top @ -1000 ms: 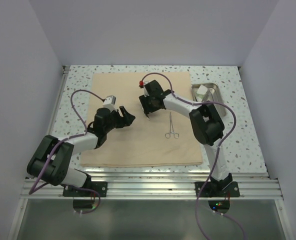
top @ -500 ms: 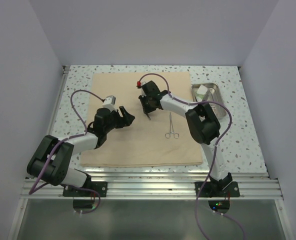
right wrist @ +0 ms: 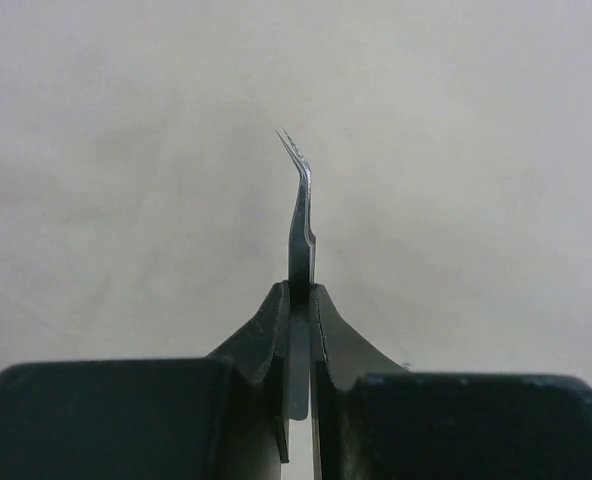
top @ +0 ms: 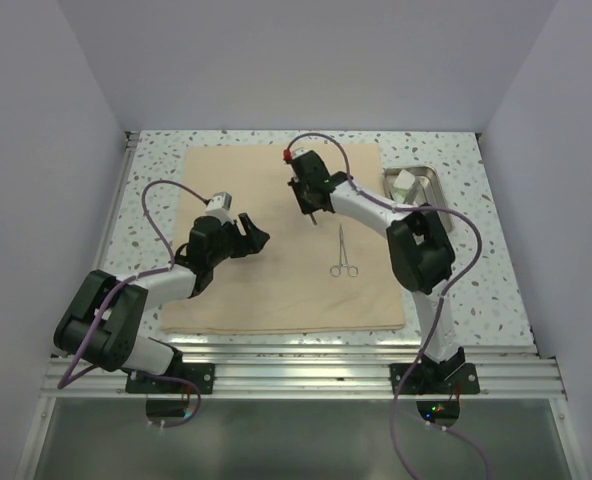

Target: Prepare the surgical pack

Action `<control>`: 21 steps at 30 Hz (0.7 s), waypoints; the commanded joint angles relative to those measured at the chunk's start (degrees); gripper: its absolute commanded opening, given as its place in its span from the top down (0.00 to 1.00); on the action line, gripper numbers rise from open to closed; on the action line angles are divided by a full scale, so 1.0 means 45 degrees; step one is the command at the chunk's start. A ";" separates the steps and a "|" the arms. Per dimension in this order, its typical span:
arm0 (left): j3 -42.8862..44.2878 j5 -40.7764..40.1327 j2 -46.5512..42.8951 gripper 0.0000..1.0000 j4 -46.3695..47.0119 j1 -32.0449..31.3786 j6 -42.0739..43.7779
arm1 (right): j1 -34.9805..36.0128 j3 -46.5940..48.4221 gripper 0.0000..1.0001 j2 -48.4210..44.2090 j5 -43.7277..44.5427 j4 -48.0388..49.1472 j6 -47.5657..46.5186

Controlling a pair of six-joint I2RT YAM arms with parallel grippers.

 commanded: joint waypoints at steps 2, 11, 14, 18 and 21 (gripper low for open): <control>0.0168 0.0084 -0.0018 0.28 0.0222 0.0099 0.0023 | -0.1773 -0.0777 1.00 -0.2401 0.1212 -0.0052 -0.1145; 0.0148 0.0338 0.0060 0.28 0.0340 0.0099 0.0004 | -0.5797 -0.2422 1.00 -0.3422 0.1486 0.1024 -0.1734; 0.0148 0.0358 0.0021 0.28 0.0320 0.0099 -0.0016 | -0.6580 -0.2013 1.00 -0.2798 0.1583 0.0730 -0.1616; 0.0148 0.0397 0.0040 0.28 0.0359 0.0099 -0.0016 | -0.7146 -0.1445 1.00 -0.1938 0.2128 0.0244 -0.1596; 0.0148 0.0416 0.0060 0.28 0.0359 0.0099 -0.0035 | -0.7303 -0.1132 1.00 -0.1391 0.2656 -0.0089 -0.0972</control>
